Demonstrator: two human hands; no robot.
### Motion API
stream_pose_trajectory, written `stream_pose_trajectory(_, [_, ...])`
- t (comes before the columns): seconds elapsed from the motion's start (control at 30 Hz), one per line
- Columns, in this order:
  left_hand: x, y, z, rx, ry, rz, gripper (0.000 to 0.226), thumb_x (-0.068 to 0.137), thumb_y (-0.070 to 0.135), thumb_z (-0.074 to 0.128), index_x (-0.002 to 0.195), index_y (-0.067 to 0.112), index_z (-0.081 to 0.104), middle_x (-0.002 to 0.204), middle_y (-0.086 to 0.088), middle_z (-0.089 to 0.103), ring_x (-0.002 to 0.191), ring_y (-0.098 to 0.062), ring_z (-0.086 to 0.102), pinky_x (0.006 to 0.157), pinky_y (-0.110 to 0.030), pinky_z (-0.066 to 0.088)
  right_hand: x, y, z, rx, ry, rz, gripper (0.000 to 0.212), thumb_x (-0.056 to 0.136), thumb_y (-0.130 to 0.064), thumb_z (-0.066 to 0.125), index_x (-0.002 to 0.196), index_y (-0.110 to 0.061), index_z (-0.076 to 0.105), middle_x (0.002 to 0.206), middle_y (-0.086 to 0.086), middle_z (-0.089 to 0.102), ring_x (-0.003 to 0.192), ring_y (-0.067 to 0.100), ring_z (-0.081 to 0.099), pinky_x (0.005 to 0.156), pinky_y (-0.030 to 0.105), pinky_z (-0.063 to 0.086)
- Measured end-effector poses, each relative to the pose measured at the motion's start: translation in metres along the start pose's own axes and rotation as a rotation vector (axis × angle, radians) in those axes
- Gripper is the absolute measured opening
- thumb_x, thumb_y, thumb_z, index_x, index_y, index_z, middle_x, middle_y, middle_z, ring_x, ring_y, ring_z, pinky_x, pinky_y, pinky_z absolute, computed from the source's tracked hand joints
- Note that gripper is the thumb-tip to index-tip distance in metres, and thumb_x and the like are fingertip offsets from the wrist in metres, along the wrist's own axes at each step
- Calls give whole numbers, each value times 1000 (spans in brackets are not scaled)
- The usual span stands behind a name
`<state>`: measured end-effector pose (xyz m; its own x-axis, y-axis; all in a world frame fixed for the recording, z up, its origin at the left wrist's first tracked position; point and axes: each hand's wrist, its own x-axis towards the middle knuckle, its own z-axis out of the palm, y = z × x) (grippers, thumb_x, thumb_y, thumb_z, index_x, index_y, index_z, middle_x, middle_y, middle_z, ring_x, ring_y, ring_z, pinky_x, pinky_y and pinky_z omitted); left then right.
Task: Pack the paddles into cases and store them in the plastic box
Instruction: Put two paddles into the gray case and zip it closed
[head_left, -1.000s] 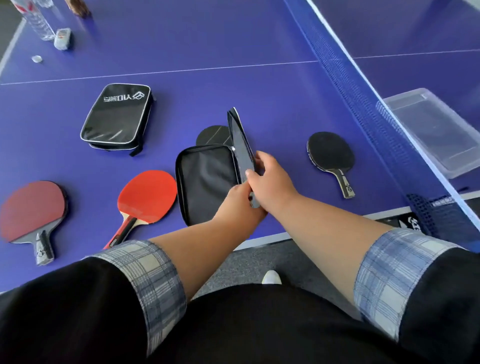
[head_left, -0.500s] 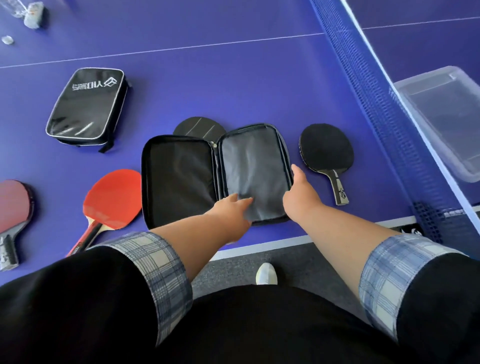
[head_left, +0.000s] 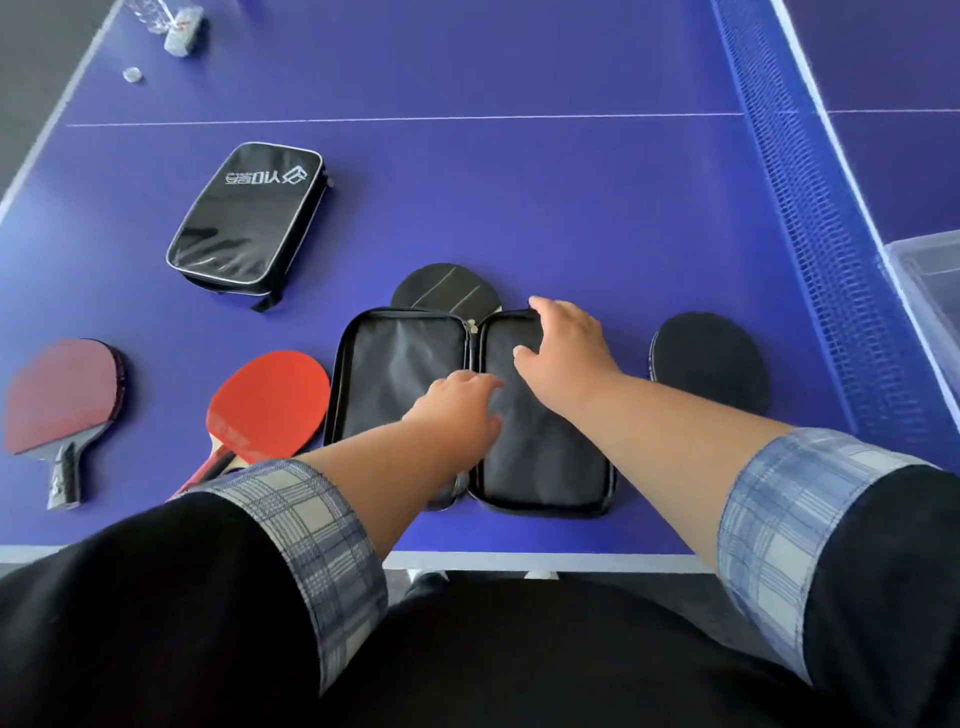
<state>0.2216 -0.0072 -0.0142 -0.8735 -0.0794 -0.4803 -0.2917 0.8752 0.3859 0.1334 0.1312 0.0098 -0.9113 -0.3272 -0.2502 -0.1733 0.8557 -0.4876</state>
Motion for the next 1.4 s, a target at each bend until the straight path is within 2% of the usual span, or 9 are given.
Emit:
stream_pose_trajectory(0.27, [86, -65, -84, -120, 213, -247, 52, 98, 36, 48, 147, 25, 38, 144, -6, 46, 131, -30, 44, 99, -50, 45, 99, -30, 15, -10, -165, 216, 39, 98, -31, 43, 129, -10, 54, 127, 7, 60, 113, 33, 58, 88, 38, 48])
stream_pose_trajectory(0.4, [126, -90, -97, -98, 84, -367, 52, 98, 41, 45, 146, 21, 38, 140, -8, 49, 123, -34, 50, 96, -47, 47, 130, -38, 27, -230, -311, 291, 35, 99, -40, 39, 80, -12, 47, 81, 7, 49, 84, 33, 49, 70, 35, 38])
stream_pose_trajectory(0.57, [159, -105, -97, -185, -10, -498, 46, 95, 36, 48, 125, 2, 51, 110, -15, 62, 93, -36, 61, 73, -36, 42, 146, -56, 37, -374, -494, 352, 45, 105, -43, 30, 95, -6, 54, 95, 9, 52, 91, 30, 48, 78, 33, 38])
stream_pose_trajectory(0.7, [168, -107, -100, -223, -60, -528, 52, 94, 43, 55, 130, 7, 46, 105, -7, 61, 85, -32, 56, 72, -36, 43, 152, -57, 40, -244, -496, 403, 36, 103, -30, 44, 71, -12, 44, 80, 8, 49, 87, 30, 49, 69, 32, 43])
stream_pose_trajectory(0.87, [180, -122, -111, -545, 144, -496, 50, 90, 44, 59, 132, 19, 49, 110, -4, 68, 94, -28, 67, 79, -33, 50, 170, -66, 28, -112, -280, 347, 22, 100, -19, 53, 115, -4, 57, 113, 11, 64, 102, 33, 62, 79, 35, 47])
stream_pose_trajectory(0.97, [187, -130, -124, -745, 284, -482, 37, 85, 41, 59, 119, 26, 56, 94, -3, 73, 69, -22, 66, 72, -33, 58, 190, -80, 19, -75, -182, 209, 11, 96, -21, 57, 97, -12, 51, 103, 9, 56, 86, 31, 55, 66, 35, 43])
stream_pose_trajectory(1.03, [189, -133, -132, -841, 342, -486, 29, 83, 37, 61, 110, 29, 54, 88, -2, 74, 57, -19, 58, 58, -28, 53, 204, -90, 18, -66, -180, 141, 22, 92, -30, 61, 100, -15, 47, 103, 8, 49, 84, 30, 50, 68, 35, 43])
stream_pose_trajectory(1.17, [189, -142, -131, -862, 344, -485, 14, 79, 23, 59, 90, 15, 63, 74, 1, 58, 60, -24, 38, 54, -28, 38, 227, -105, 31, -154, -243, 95, 48, 85, -38, 60, 127, -18, 45, 124, 12, 49, 106, 36, 54, 99, 51, 44])
stream_pose_trajectory(1.4, [186, -152, -115, -664, 199, -561, 9, 83, 22, 61, 85, 14, 62, 79, -4, 55, 63, -24, 41, 59, -27, 41, 237, -95, 67, -410, -254, 56, 70, 88, -46, 57, 147, -20, 31, 137, 12, 45, 122, 38, 44, 104, 54, 34])
